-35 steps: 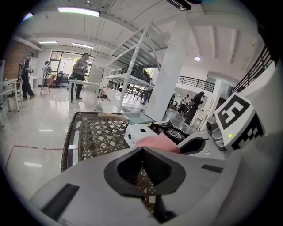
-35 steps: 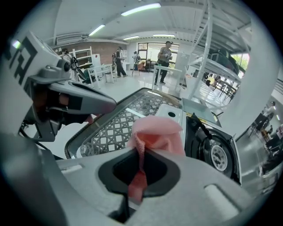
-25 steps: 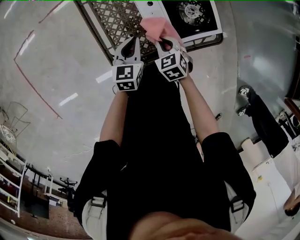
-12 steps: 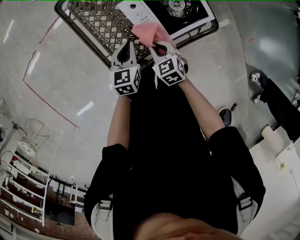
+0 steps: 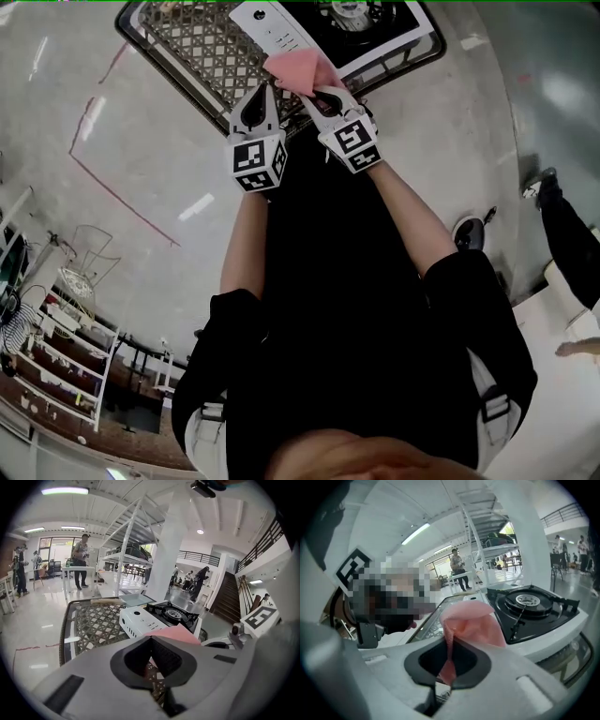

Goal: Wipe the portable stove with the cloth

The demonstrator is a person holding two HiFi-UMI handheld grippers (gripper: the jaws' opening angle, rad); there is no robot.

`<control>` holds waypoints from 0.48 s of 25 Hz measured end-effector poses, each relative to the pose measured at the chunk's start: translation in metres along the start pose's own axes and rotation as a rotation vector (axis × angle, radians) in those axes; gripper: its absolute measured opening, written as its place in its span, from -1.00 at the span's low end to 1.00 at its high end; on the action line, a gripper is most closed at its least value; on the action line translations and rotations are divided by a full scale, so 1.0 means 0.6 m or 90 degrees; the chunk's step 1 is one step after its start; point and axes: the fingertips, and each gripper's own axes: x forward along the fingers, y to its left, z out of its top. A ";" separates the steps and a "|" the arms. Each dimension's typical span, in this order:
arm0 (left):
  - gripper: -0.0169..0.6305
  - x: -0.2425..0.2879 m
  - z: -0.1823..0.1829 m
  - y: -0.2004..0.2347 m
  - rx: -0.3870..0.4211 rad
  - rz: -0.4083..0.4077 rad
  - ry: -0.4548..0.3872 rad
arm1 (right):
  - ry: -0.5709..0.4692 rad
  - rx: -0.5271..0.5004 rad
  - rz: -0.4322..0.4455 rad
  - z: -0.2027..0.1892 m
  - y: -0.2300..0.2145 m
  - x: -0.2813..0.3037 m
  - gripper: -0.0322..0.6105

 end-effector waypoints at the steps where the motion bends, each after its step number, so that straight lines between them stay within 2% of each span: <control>1: -0.95 -0.002 -0.001 -0.002 0.000 0.003 0.003 | -0.007 0.010 0.010 -0.001 -0.001 -0.001 -0.87; 5: -0.95 -0.010 -0.006 -0.003 -0.004 0.021 0.016 | -0.025 0.029 0.049 -0.003 -0.004 -0.003 -0.87; 12: -0.95 -0.011 -0.009 -0.014 -0.015 0.055 0.025 | -0.001 -0.003 0.090 -0.002 -0.011 -0.017 -0.87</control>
